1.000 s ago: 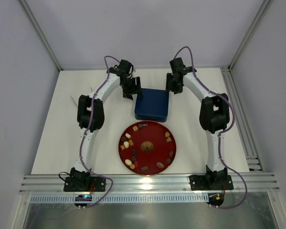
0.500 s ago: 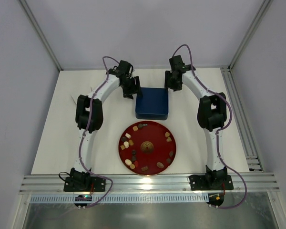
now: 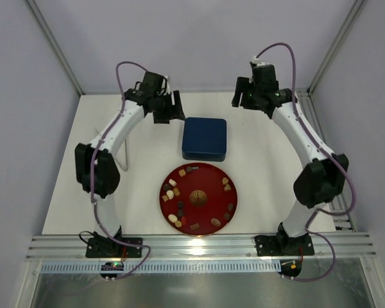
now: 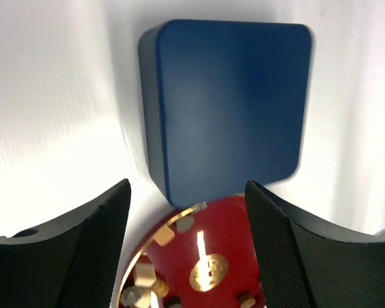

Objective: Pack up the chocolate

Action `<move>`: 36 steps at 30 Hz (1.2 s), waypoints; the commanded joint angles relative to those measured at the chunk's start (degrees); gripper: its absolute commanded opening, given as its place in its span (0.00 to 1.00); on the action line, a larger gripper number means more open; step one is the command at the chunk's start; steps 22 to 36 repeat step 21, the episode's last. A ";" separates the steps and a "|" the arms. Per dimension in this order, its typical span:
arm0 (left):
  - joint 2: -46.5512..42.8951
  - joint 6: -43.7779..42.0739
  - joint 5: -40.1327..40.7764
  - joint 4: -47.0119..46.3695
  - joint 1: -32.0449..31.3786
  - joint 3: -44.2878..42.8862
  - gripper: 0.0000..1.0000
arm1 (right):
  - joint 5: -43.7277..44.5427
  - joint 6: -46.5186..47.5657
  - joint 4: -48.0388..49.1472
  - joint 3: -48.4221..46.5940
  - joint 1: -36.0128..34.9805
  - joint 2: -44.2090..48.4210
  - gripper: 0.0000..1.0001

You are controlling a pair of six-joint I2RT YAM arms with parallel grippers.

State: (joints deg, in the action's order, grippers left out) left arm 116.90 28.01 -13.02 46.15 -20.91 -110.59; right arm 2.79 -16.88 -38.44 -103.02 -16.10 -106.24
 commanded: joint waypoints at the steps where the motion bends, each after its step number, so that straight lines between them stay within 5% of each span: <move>1: -12.90 -1.38 0.36 -3.95 -0.54 7.19 0.71 | 2.30 -0.87 8.81 8.94 0.01 14.43 0.70; 15: -42.27 -2.79 0.97 -7.39 -1.16 32.44 0.75 | 2.67 -2.19 15.84 42.11 0.01 51.11 0.79; 36: -43.86 -2.78 1.06 -7.57 -1.15 33.86 0.75 | 2.48 -2.27 17.33 42.55 -0.07 51.74 0.85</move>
